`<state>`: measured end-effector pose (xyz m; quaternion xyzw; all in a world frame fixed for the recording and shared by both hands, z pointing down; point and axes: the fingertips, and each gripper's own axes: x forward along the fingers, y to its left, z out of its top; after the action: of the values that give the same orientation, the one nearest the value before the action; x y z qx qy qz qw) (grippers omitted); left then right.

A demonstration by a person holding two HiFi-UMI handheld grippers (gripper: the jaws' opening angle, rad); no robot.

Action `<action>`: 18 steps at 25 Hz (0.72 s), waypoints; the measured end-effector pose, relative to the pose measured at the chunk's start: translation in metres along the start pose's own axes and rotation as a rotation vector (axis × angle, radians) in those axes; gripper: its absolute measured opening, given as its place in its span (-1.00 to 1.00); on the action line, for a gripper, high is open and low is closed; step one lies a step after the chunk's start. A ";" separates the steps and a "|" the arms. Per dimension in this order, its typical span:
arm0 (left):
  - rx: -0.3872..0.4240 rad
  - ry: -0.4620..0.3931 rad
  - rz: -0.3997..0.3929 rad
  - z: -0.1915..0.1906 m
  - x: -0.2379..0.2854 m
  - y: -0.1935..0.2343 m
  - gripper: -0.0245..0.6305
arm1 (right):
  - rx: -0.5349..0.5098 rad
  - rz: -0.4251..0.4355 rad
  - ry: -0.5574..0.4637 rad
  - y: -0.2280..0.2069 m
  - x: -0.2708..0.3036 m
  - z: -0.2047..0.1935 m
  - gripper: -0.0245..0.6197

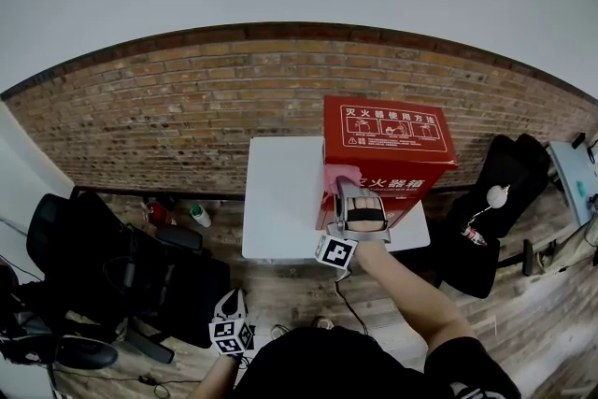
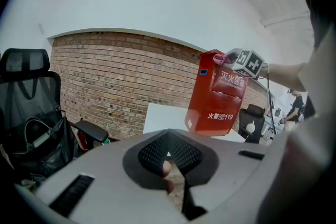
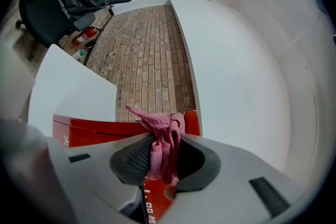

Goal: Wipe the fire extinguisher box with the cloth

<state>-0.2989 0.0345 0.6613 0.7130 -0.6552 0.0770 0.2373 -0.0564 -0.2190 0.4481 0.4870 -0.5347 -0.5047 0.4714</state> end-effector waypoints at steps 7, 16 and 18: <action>0.004 0.004 0.006 -0.003 -0.002 0.003 -0.85 | -0.001 0.015 0.001 0.016 0.000 -0.003 -0.61; -0.003 0.019 0.009 -0.006 -0.001 0.002 -0.86 | 0.024 0.057 0.006 0.033 0.002 -0.003 -0.61; -0.001 0.018 0.013 -0.006 -0.002 0.003 -0.85 | 0.027 0.061 0.006 0.035 0.002 -0.002 -0.61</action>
<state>-0.3005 0.0390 0.6659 0.7078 -0.6578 0.0848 0.2431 -0.0560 -0.2207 0.4830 0.4780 -0.5548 -0.4814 0.4817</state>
